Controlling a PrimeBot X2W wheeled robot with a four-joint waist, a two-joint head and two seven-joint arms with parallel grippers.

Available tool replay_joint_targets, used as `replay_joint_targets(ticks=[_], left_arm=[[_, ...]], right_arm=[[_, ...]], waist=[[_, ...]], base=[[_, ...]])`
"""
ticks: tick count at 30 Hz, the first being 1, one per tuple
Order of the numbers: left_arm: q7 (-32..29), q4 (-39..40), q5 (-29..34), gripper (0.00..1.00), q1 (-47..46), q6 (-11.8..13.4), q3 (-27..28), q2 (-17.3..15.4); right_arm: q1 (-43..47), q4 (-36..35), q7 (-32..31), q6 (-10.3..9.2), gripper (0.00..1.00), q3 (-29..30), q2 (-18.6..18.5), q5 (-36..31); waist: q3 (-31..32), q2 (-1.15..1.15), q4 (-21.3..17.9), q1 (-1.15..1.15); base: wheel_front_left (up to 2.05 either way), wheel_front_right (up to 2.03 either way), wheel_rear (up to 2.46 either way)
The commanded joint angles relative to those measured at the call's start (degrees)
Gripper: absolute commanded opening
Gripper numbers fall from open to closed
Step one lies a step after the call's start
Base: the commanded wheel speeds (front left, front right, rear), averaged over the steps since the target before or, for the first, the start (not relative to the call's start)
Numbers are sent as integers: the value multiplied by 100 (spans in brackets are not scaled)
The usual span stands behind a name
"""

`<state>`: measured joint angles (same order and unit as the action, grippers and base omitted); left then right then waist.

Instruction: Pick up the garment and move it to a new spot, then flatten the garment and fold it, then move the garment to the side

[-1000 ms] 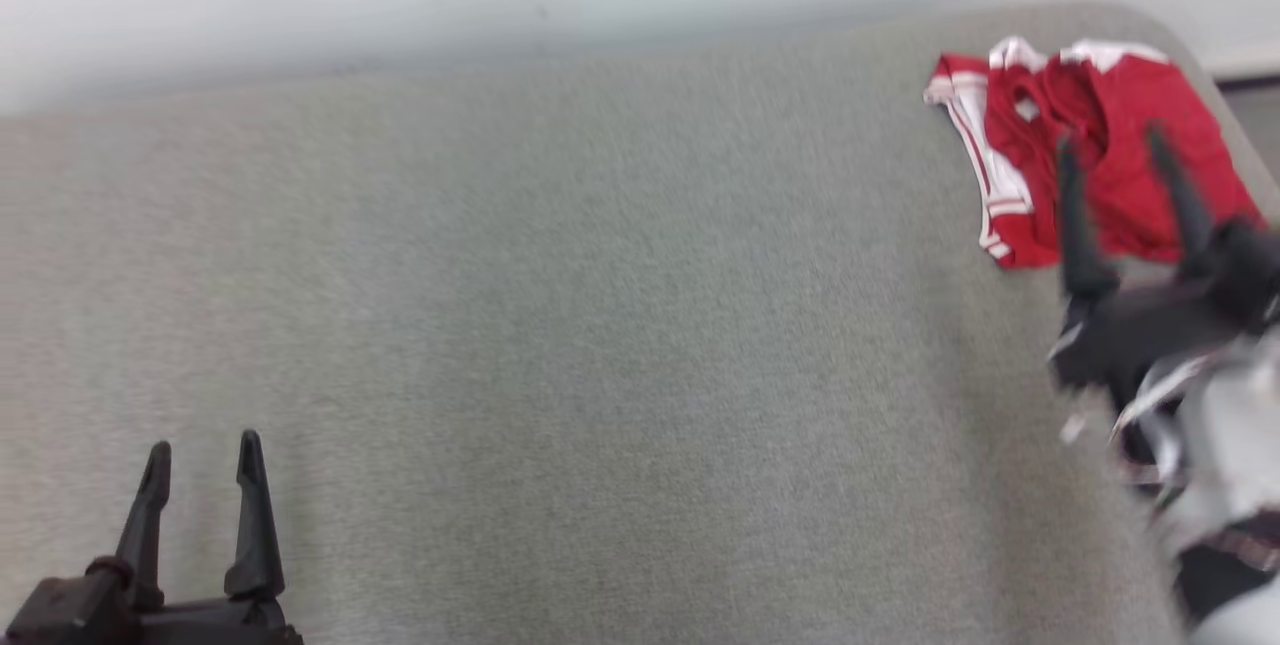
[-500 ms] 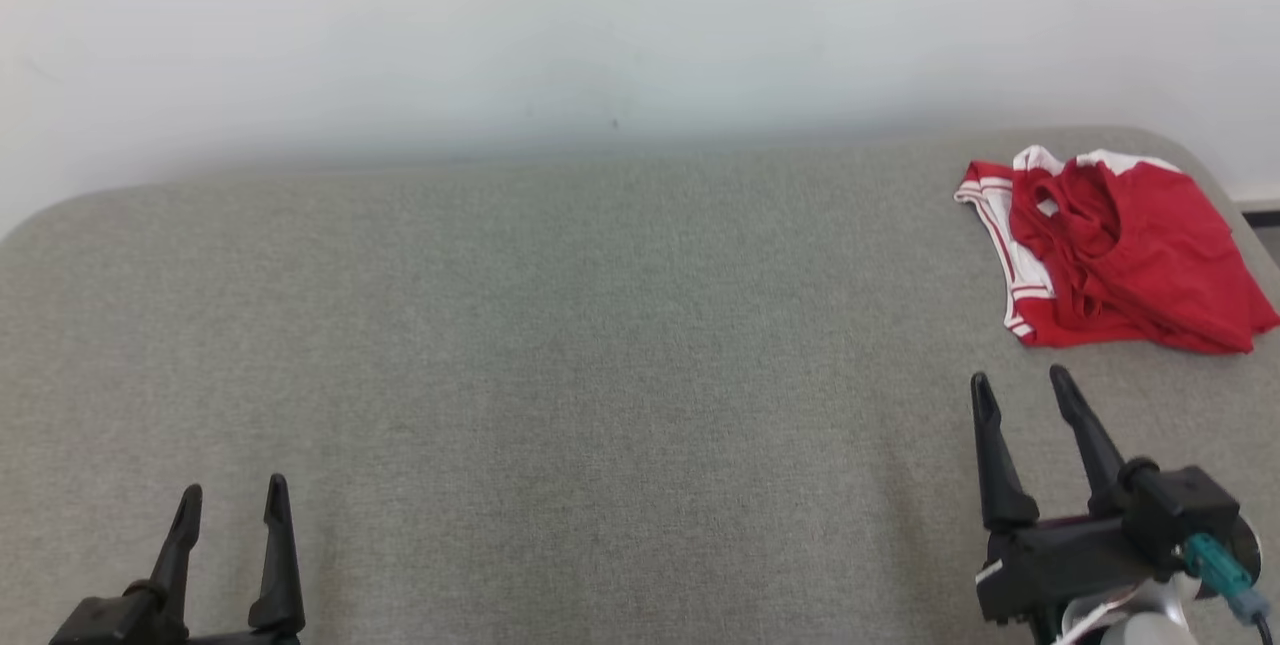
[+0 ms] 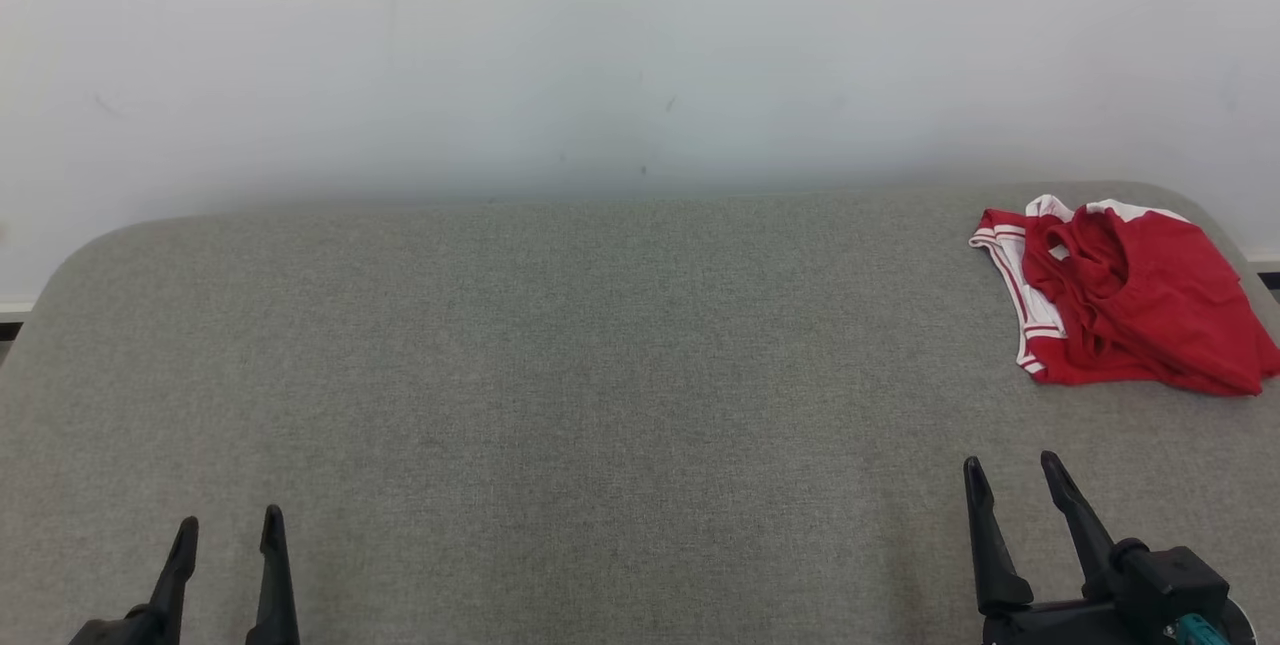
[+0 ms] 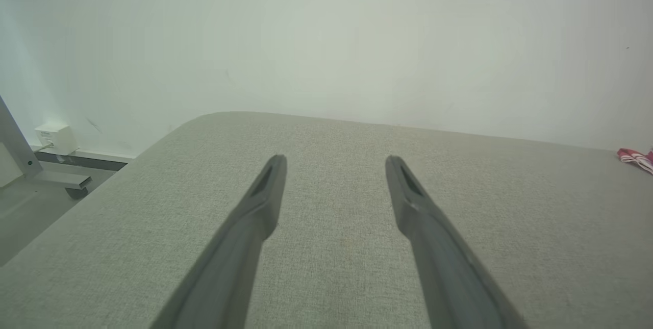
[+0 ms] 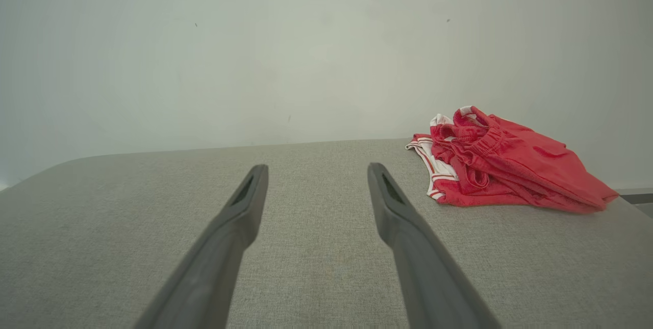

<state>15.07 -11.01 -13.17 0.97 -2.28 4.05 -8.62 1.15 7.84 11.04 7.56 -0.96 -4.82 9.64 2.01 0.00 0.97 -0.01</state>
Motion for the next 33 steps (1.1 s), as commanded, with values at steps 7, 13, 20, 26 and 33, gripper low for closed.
replay_joint_targets(ticks=[7, 13, 20, 26, 33], left_arm=[[7, -57, 60, 100, 55, 26, 24, -26], [-8, -97, 26, 0, 8, 15, 7, -16], [-170, -336, -380, 0, 13, -10, 46, 107], [-331, -319, -1024, 0, -45, -54, 53, 145], [-497, -297, -1712, 0, -103, -100, 58, 187]], right_arm=[[108, 24, -13, -20, 100, 39, 67, -56], [58, 91, -18, 0, 0, 25, 79, -3], [112, 307, -139, 0, 0, 56, 92, 420], [36, 329, -277, -1, 0, 117, 101, 1085], [-45, 353, -422, -2, 0, 179, 110, 1799]], waist=[[34, 0, 15, 1], [26, 0, 12, 1], [20, 0, 9, 1], [8, 0, 4, 1], [-6, 0, -2, 1]], base=[[0, 0, 0], [0, 0, 0], [0, 0, 0], [0, 0, 0], [0, 0, 0]])
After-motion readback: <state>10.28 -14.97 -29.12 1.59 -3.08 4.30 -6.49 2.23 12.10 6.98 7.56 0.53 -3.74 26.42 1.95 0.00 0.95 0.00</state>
